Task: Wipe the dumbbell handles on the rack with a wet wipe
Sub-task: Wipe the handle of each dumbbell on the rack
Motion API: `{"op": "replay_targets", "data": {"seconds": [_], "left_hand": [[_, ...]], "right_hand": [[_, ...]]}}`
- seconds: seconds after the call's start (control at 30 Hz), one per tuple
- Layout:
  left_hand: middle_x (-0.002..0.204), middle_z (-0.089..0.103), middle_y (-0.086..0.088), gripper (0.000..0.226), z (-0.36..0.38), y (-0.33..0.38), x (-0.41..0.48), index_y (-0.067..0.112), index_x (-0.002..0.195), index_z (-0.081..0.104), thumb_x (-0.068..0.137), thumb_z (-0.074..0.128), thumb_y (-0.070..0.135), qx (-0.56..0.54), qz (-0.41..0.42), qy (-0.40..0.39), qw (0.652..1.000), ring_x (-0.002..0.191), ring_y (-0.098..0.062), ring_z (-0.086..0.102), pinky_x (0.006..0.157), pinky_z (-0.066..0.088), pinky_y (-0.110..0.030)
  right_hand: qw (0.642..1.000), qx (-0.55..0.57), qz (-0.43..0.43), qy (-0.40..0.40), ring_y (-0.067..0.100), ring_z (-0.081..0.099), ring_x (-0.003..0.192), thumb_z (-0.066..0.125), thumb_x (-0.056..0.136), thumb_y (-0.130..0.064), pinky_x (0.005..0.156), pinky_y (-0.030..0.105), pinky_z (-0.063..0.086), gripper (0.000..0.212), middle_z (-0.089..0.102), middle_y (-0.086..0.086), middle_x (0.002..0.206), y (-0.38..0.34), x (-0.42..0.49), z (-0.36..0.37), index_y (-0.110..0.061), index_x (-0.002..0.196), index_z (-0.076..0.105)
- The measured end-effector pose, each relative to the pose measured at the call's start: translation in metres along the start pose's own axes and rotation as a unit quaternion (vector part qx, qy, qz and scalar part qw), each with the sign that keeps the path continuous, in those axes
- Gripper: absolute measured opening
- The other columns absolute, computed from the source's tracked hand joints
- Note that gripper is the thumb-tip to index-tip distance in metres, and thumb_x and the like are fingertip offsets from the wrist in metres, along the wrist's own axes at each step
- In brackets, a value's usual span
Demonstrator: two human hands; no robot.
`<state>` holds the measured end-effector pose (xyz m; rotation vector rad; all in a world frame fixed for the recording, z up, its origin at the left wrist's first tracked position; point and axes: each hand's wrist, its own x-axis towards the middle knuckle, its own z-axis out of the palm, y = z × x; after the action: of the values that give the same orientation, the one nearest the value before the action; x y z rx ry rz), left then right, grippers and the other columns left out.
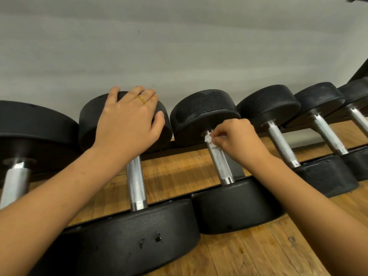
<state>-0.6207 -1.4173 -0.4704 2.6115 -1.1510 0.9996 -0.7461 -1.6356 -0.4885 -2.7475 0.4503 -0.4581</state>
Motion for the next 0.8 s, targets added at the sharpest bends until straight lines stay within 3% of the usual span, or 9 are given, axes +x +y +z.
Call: {"op": "replay_targets", "data": {"seconds": [0.1, 0.27, 0.43, 0.57, 0.63, 0.7, 0.8], "left_hand": [[0.142, 0.063, -0.010, 0.057, 0.000, 0.000, 0.000, 0.007, 0.138, 0.063, 0.101, 0.036, 0.041, 0.000, 0.000, 0.000, 1.000, 0.137, -0.026, 0.054, 0.116, 0.032, -0.059], [0.141, 0.064, -0.010, 0.056, 0.000, 0.000, 0.000, 0.007, 0.138, 0.063, 0.102, 0.037, 0.040, 0.000, -0.001, 0.001, 1.000, 0.136, -0.026, 0.055, 0.116, 0.032, -0.059], [0.141, 0.063, -0.011, 0.055, 0.000, 0.000, 0.000, 0.006, 0.138, 0.062, 0.102, 0.037, 0.039, -0.002, -0.001, 0.005, 1.000, 0.136, -0.028, 0.055, 0.116, 0.032, -0.060], [0.143, 0.062, -0.011, 0.055, -0.001, 0.001, -0.001, 0.006, 0.140, 0.061, 0.102, 0.037, 0.039, 0.002, -0.001, -0.001, 1.000, 0.137, -0.027, 0.054, 0.116, 0.032, -0.060], [0.143, 0.062, -0.010, 0.055, -0.001, 0.001, -0.001, 0.007, 0.140, 0.061, 0.102, 0.038, 0.039, 0.003, 0.001, -0.001, 1.000, 0.137, -0.027, 0.054, 0.116, 0.032, -0.059], [0.143, 0.062, -0.010, 0.054, -0.002, 0.001, 0.000, 0.007, 0.140, 0.062, 0.102, 0.038, 0.039, -0.001, 0.002, 0.004, 1.000, 0.137, -0.027, 0.054, 0.116, 0.033, -0.059], [0.144, 0.062, -0.010, 0.055, -0.001, 0.000, 0.001, 0.007, 0.140, 0.062, 0.102, 0.038, 0.039, -0.003, 0.003, 0.003, 1.000, 0.138, -0.027, 0.053, 0.117, 0.032, -0.059]], "right_hand": [[0.998, 0.053, 0.014, 0.024, 0.009, 0.066, 0.094, 0.071, 0.092, -0.016, 0.093, 0.031, 0.055, 0.020, 0.074, 0.000, 0.106, 0.008, 0.003, -0.004, -0.016, 0.112, 0.076], [0.997, 0.047, -0.014, -0.061, -0.003, 0.065, 0.082, 0.076, 0.087, -0.013, 0.078, 0.013, 0.050, 0.013, 0.074, -0.008, 0.092, 0.017, -0.007, -0.012, -0.018, 0.098, 0.079], [0.997, 0.072, -0.006, -0.035, 0.000, 0.065, 0.082, 0.077, 0.087, -0.015, 0.087, 0.026, 0.056, 0.009, 0.071, -0.011, 0.087, 0.011, -0.005, -0.011, -0.017, 0.095, 0.079], [0.978, 0.023, 0.038, -0.204, 0.003, 0.066, 0.086, 0.079, 0.083, -0.014, 0.085, 0.024, 0.053, 0.010, 0.072, -0.011, 0.090, 0.005, -0.012, -0.027, -0.024, 0.085, 0.078], [0.970, 0.008, 0.040, -0.241, 0.002, 0.066, 0.082, 0.082, 0.080, -0.015, 0.078, 0.019, 0.052, 0.012, 0.073, -0.012, 0.088, 0.005, -0.019, -0.025, -0.026, 0.085, 0.080], [0.980, 0.005, 0.016, -0.200, 0.000, 0.066, 0.074, 0.084, 0.079, -0.014, 0.072, 0.017, 0.052, 0.013, 0.072, -0.013, 0.082, 0.006, -0.023, -0.019, -0.025, 0.086, 0.081], [0.989, 0.013, -0.025, -0.145, -0.003, 0.067, 0.073, 0.083, 0.080, -0.014, 0.078, 0.021, 0.057, 0.011, 0.074, -0.013, 0.081, 0.011, -0.024, -0.018, -0.024, 0.086, 0.080]]}}
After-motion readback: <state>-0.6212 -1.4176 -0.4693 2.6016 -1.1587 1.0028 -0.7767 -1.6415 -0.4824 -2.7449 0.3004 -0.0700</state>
